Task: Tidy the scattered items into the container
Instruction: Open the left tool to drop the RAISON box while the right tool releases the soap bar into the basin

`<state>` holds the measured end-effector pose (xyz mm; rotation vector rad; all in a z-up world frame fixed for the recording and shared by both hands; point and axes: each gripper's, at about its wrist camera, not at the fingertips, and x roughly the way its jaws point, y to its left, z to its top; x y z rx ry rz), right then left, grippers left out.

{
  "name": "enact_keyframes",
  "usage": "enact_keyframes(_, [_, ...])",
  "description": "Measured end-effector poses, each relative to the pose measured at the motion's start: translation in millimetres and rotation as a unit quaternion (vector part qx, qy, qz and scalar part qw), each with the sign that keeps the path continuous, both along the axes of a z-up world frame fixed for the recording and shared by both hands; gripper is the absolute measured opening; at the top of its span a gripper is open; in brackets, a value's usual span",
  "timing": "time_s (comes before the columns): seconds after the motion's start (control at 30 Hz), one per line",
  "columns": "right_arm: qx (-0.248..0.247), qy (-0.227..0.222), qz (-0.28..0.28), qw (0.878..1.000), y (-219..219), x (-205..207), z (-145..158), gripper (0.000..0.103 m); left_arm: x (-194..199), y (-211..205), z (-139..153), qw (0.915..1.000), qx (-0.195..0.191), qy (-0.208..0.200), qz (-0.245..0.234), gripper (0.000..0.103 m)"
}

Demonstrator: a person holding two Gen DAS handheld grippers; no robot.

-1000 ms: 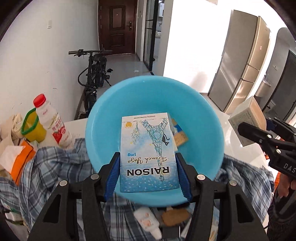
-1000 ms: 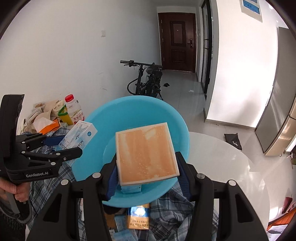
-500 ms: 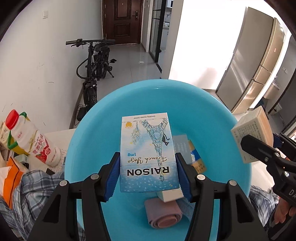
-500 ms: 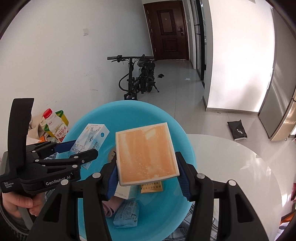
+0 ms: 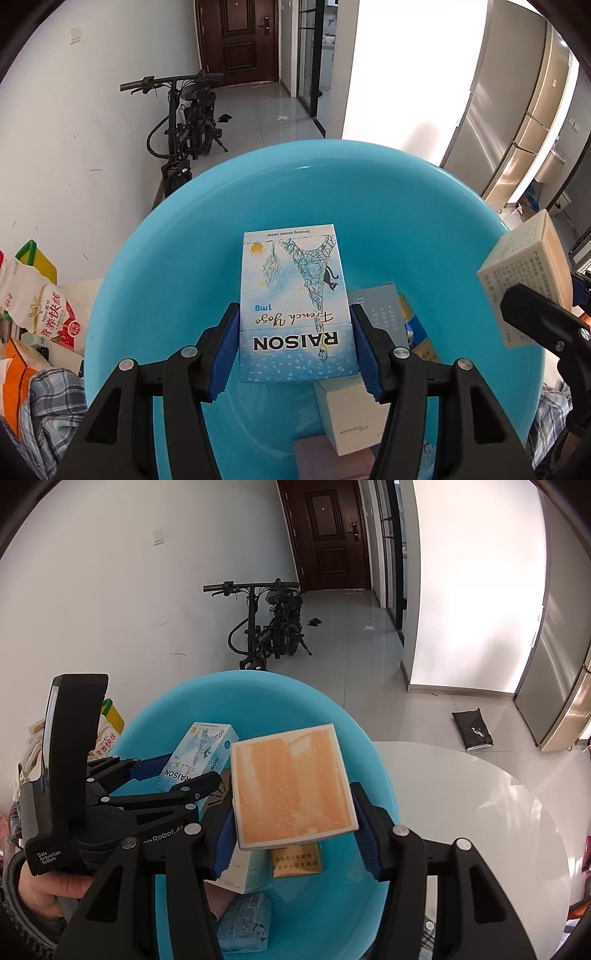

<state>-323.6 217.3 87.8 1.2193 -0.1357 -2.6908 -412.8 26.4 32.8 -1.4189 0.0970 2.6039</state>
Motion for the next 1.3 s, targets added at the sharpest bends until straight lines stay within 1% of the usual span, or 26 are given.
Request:
enact_keyframes(0.17, [0.005, -0.01, 0.003, 1.0, -6, -8, -5, 0.054, -5, 6, -6, 1.0, 0.002, -0.009, 0.002, 0.06])
enact_keyframes(0.33, [-0.017, -0.015, -0.009, 1.0, -3, -9, -6, 0.054, -10, 11, -14, 0.9997, 0.004, -0.024, 0.005, 0.06])
enact_keyframes(0.5, [-0.007, -0.013, -0.006, 1.0, -8, -11, -6, 0.054, -17, 14, -22, 0.9994, 0.0, -0.034, 0.008, 0.06])
enact_keyframes(0.77, [-0.004, -0.017, -0.009, 1.0, -6, -12, -8, 0.054, -18, 17, -25, 0.9996, -0.005, -0.027, 0.003, 0.06])
enact_keyframes(0.87, [-0.006, -0.016, -0.01, 1.0, -4, -11, -9, 0.054, -17, 18, -24, 0.9995, -0.016, -0.026, 0.004, 0.06])
enact_keyframes(0.93, [-0.006, -0.017, -0.01, 1.0, -4, -11, -9, 0.054, -17, 16, -22, 0.9992, -0.027, -0.025, 0.012, 0.064])
enact_keyframes(0.97, [-0.005, -0.017, -0.01, 1.0, -3, -10, -9, 0.054, -16, 14, -20, 0.9993, -0.028, -0.021, 0.015, 0.069])
enact_keyframes(1.0, [-0.005, -0.016, -0.01, 1.0, -3, -10, -8, 0.054, -16, 13, -17, 0.9994, -0.025, -0.017, 0.017, 0.071])
enact_keyframes(1.2, [-0.003, -0.015, -0.01, 1.0, -3, -8, -7, 0.054, -2, 0, 4, 0.9996, -0.006, 0.003, 0.027, 0.071])
enact_keyframes(1.3, [0.0, -0.016, -0.009, 1.0, -5, -7, -5, 0.054, 11, -9, 18, 0.9993, -0.005, 0.016, 0.033, 0.071])
